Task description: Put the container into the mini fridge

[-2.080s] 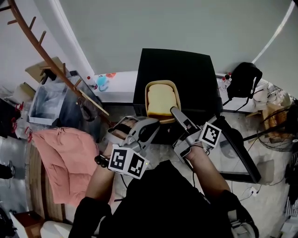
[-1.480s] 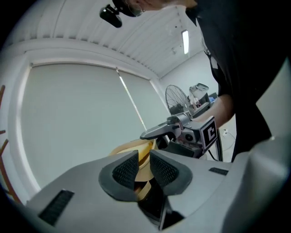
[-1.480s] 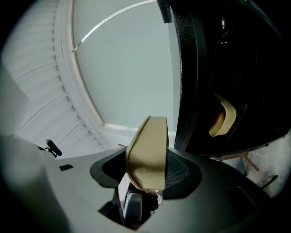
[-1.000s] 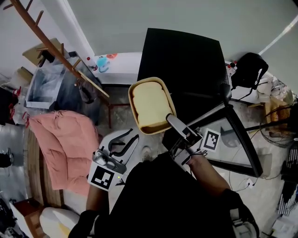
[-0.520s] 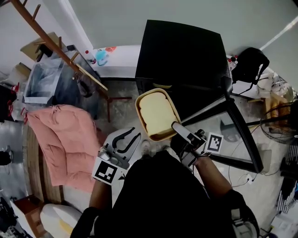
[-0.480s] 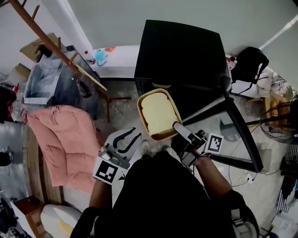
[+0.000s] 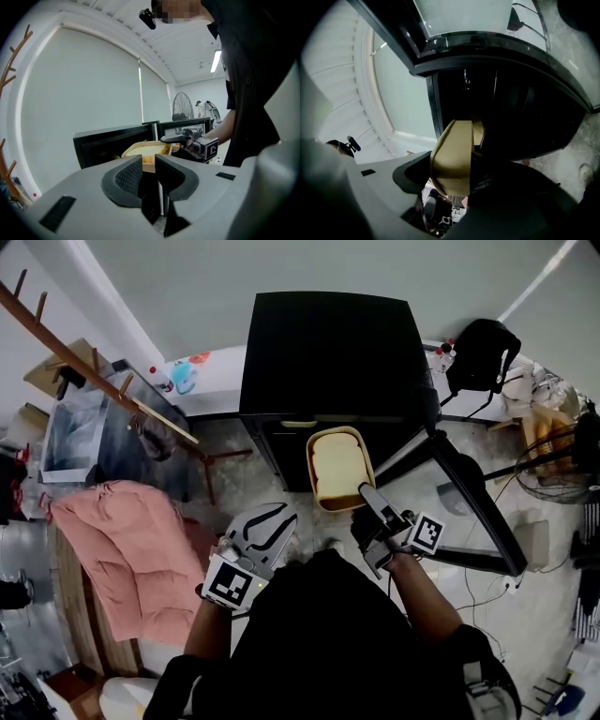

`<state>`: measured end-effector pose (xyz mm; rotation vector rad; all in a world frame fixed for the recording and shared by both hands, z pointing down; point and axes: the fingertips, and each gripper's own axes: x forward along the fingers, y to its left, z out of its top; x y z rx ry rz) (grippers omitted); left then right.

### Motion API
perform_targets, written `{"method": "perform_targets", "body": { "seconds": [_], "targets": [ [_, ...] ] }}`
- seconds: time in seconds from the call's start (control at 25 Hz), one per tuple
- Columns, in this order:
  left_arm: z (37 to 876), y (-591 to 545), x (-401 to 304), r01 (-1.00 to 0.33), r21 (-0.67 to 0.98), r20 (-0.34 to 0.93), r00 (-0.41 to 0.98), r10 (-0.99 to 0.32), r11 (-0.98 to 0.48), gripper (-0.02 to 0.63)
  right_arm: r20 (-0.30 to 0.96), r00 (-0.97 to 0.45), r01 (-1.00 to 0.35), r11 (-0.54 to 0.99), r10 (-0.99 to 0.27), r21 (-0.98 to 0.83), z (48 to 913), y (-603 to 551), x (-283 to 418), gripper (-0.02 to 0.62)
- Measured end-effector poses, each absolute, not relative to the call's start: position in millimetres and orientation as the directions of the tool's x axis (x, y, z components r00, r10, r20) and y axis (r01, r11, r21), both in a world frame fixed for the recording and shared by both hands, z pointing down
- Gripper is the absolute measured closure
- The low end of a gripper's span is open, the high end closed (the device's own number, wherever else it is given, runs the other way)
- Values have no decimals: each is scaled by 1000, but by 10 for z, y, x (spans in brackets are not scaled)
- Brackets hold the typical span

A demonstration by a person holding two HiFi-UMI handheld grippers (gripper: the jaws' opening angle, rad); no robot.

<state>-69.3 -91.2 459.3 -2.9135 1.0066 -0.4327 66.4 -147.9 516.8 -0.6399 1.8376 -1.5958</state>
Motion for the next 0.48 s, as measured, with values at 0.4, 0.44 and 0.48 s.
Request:
{"method": "perform_targets", "body": {
  "seconds": [0.4,0.44,0.48],
  "targets": [
    [5021,-1194,-200,-467,-69,337,821,-462,-881,511,-96,-598,-36,146,-795,-989,5465,-1749,935,364],
    [5064,-1227,-165,-461,-58,341,824,-452,-885,511,-92,-590,-37,141,-802,-989,5490,-1774,942,364],
    [5104,-1264,-134,-457,-46,346,827,-444,-888,511,-90,-582,-37,137,-808,-990,5513,-1804,944,364]
  ]
}}
